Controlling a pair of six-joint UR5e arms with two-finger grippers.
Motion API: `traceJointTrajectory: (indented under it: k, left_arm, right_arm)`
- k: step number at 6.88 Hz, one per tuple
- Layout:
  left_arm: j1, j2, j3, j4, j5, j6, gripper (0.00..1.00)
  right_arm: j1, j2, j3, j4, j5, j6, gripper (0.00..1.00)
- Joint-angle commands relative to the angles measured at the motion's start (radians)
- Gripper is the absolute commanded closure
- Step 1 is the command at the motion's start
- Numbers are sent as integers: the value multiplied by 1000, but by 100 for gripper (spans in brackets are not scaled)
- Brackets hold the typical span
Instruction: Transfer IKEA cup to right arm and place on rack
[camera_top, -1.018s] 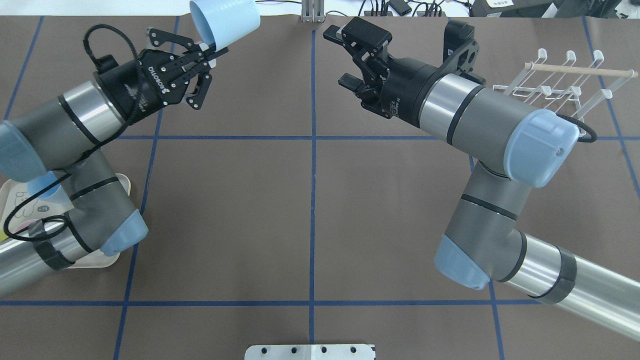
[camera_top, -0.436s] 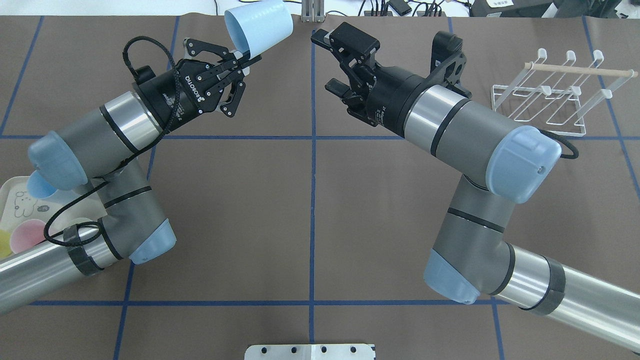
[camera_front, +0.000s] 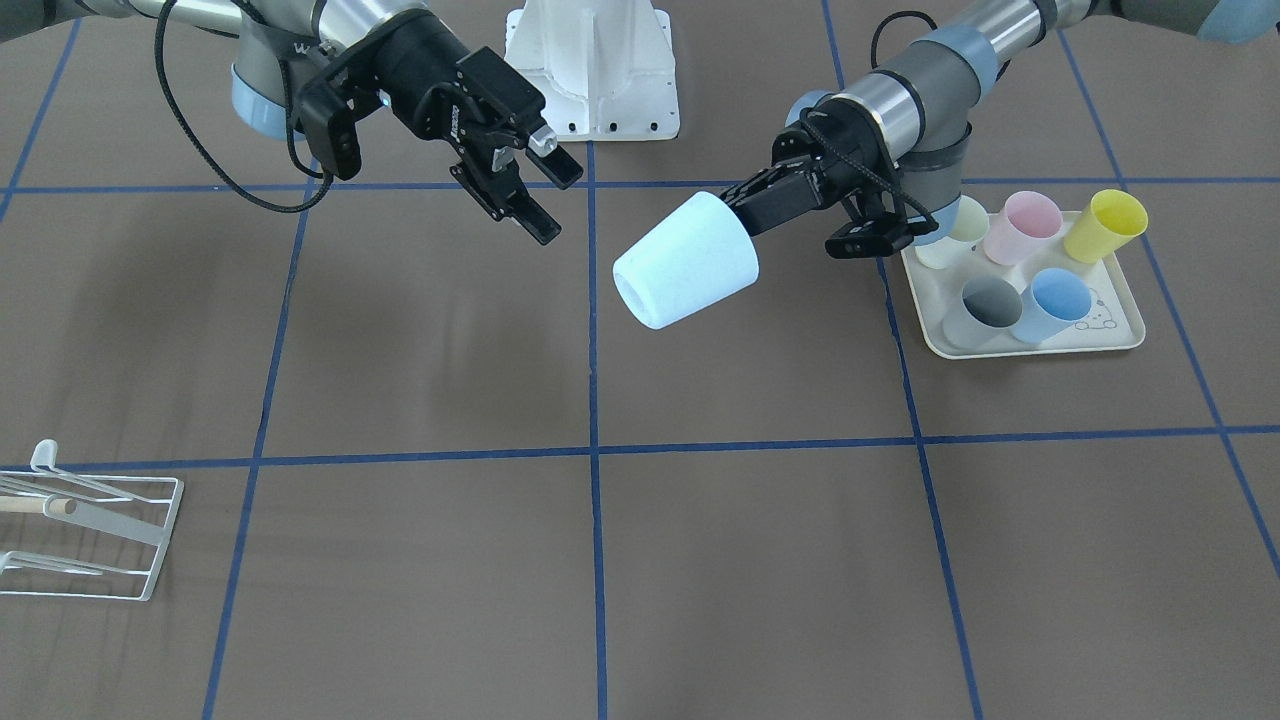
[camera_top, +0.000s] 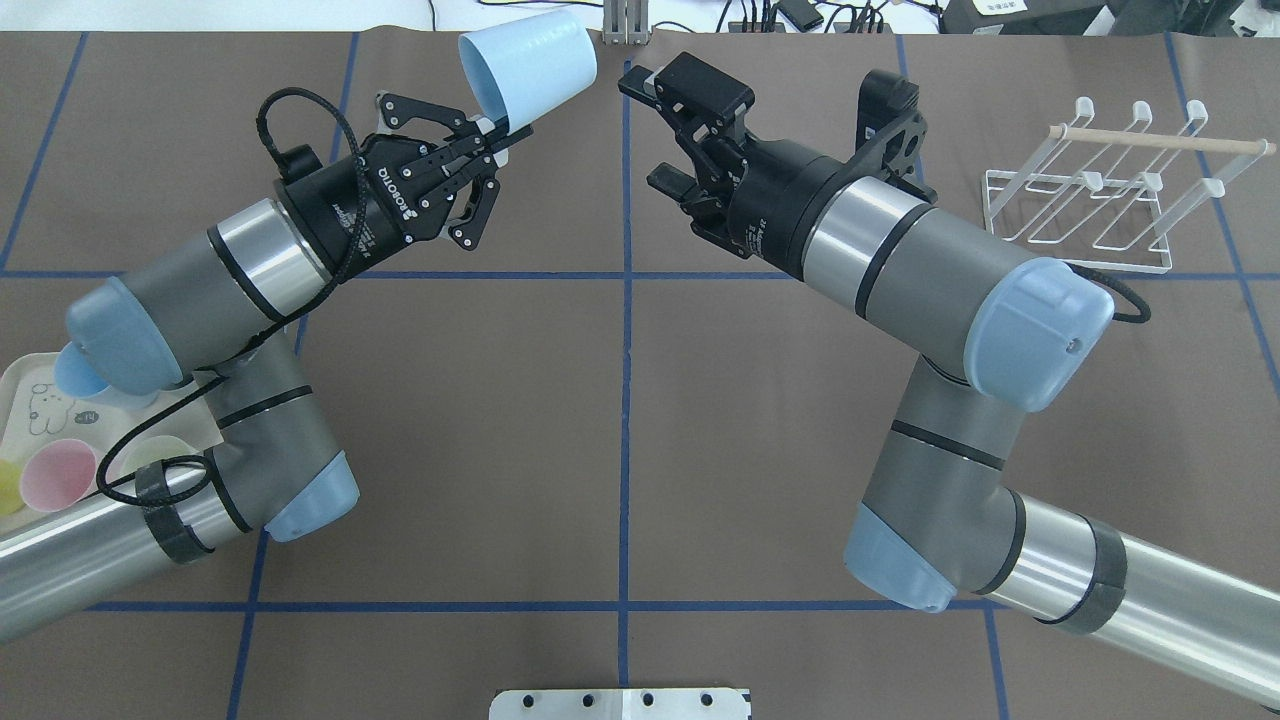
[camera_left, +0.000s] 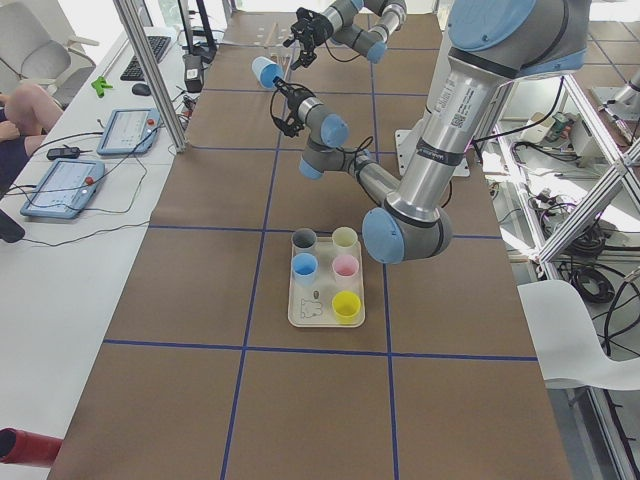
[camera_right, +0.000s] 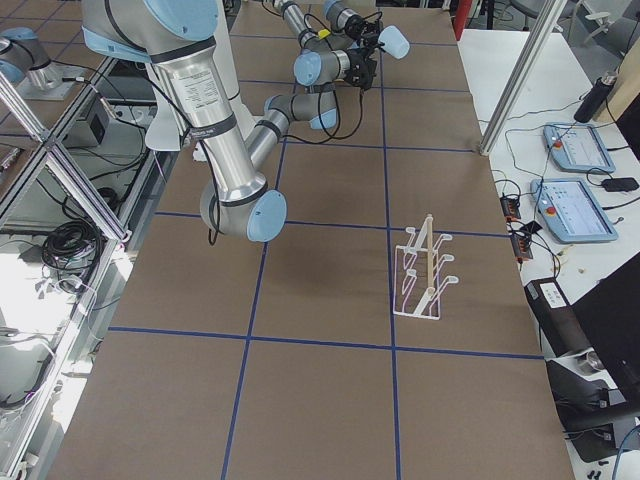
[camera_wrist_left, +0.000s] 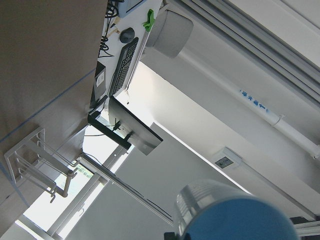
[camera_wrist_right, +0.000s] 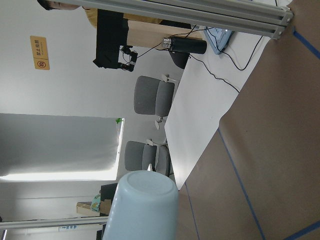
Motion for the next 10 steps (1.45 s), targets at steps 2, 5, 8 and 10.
traceJointTrajectory:
  k: [2,5,8,10]
  left_arm:
    - [42,0,-3,-4,0,7,100]
    - [51,-11,-10,-20,2,13,100]
    - [79,-37,-8,-18,3,21,100]
    - [90,-48,-7,-18,6,21,100]
  right_arm:
    - [-1,2,-2,0,0,0,0]
    - [-1,4,-16,0,0,1,0]
    - [-2,7,-16,0,0,1,0]
    - [-2,8,-16,0,0,1,0]
